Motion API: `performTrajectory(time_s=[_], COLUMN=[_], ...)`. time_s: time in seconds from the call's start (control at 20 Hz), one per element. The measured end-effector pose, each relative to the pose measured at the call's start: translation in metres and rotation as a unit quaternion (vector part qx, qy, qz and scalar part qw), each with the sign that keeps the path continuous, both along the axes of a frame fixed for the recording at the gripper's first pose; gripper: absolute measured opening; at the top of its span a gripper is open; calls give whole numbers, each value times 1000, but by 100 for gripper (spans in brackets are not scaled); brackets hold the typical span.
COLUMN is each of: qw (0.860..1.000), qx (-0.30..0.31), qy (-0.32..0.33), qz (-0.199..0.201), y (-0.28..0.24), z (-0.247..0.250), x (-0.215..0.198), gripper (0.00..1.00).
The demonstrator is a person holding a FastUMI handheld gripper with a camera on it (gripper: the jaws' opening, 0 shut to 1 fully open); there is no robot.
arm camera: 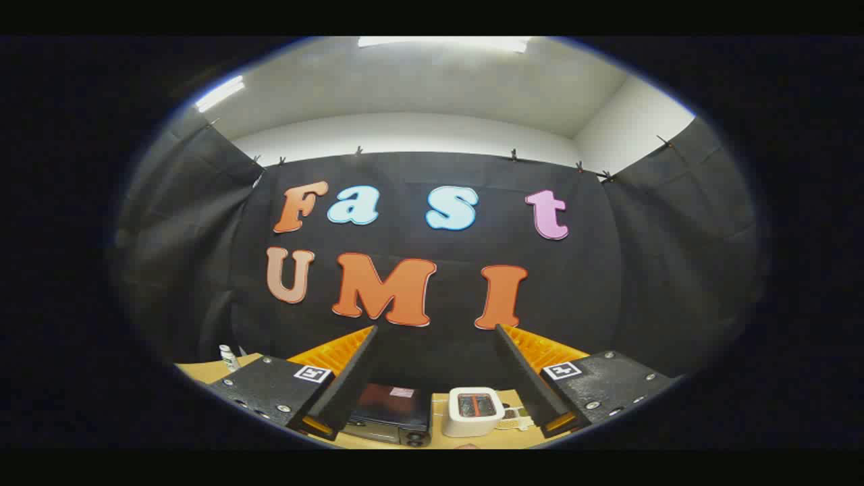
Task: Open the toaster oven, put the food inside, and close the toaster oven door.
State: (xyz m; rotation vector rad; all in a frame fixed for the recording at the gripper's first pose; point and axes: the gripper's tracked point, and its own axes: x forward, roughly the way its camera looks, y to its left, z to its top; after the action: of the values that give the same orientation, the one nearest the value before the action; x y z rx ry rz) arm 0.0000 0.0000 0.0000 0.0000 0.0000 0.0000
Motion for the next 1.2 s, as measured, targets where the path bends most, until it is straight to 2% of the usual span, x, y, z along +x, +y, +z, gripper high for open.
performTrajectory(time_s=[0.85, 1.2], qw=[999, 995], qx=[19, 50], qy=[28, 87], qz=[-1, 19], y=[12, 45], z=[-19, -91], x=[14, 24], gripper=[99, 99])
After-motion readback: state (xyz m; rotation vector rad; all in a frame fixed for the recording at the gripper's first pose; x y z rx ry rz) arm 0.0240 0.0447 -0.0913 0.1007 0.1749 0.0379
